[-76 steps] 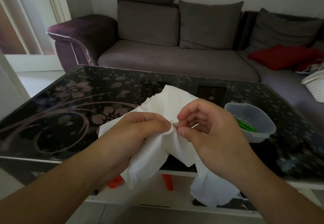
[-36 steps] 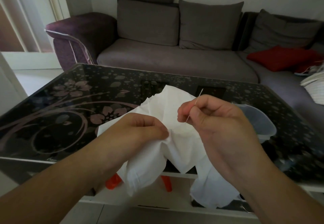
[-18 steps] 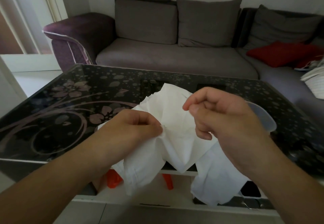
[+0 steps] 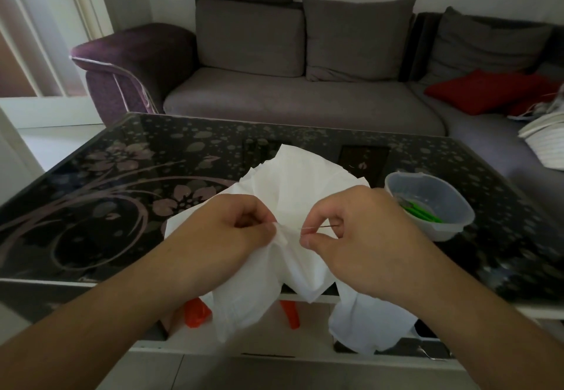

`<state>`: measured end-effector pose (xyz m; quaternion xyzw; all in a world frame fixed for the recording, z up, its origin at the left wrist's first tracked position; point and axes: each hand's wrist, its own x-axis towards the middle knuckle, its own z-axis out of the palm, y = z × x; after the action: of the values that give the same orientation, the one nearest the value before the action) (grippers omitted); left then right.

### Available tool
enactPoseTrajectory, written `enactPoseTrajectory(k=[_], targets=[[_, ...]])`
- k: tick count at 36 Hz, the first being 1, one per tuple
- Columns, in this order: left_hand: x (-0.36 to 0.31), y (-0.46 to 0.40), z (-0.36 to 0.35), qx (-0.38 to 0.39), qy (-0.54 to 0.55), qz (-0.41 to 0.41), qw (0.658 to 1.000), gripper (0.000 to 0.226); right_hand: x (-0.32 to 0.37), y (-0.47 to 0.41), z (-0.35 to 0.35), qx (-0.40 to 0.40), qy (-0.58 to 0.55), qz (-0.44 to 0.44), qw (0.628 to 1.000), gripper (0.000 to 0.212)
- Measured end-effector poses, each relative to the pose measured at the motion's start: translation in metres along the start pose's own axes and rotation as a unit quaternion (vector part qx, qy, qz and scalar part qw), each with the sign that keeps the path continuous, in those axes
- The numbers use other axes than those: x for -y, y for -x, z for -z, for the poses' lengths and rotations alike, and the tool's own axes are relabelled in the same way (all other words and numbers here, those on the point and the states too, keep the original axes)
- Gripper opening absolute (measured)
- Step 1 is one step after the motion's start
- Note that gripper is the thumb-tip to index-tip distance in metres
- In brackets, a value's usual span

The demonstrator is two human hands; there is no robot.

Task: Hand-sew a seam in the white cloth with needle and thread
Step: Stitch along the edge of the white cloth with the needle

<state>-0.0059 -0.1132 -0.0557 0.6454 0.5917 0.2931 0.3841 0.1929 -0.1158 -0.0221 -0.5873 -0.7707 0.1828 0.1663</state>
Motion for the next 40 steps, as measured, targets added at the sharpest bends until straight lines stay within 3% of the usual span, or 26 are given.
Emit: enactPoseTrajectory(k=[7,12,24,27,30,33,36,40], targets=[[-0.004,-0.002,0.0,-0.038,-0.044,-0.039,0.998,0.009,-0.01,-0.003,0.008,-0.065,-0.015,-0.005,0.998,0.014],[-0.002,0.001,0.002,-0.015,-0.046,-0.067,0.997,0.011,-0.012,-0.004,0.007,-0.111,-0.028,-0.003,0.993,0.016],[0.001,0.0,0.001,-0.025,-0.067,-0.068,0.995,0.014,-0.019,-0.011,0.01,-0.198,-0.05,-0.097,0.974,0.013],[0.0,0.0,0.001,-0.024,-0.064,-0.066,0.995,0.013,-0.017,-0.008,0.008,-0.162,-0.095,-0.054,0.981,0.019],[0.001,0.0,0.001,-0.021,-0.062,-0.074,0.995,0.013,-0.011,-0.004,0.003,-0.076,-0.135,0.016,0.988,0.027],[0.002,0.0,0.0,-0.016,-0.062,-0.09,0.994,0.012,-0.006,-0.006,-0.007,-0.014,-0.14,0.042,0.989,0.018],[0.002,0.001,0.0,-0.012,-0.07,-0.102,0.992,0.014,-0.003,-0.009,-0.017,-0.003,-0.112,0.022,0.994,0.004],[0.001,0.0,-0.001,-0.009,-0.072,-0.099,0.992,0.014,-0.007,-0.011,-0.017,-0.03,-0.106,-0.007,0.994,0.012]])
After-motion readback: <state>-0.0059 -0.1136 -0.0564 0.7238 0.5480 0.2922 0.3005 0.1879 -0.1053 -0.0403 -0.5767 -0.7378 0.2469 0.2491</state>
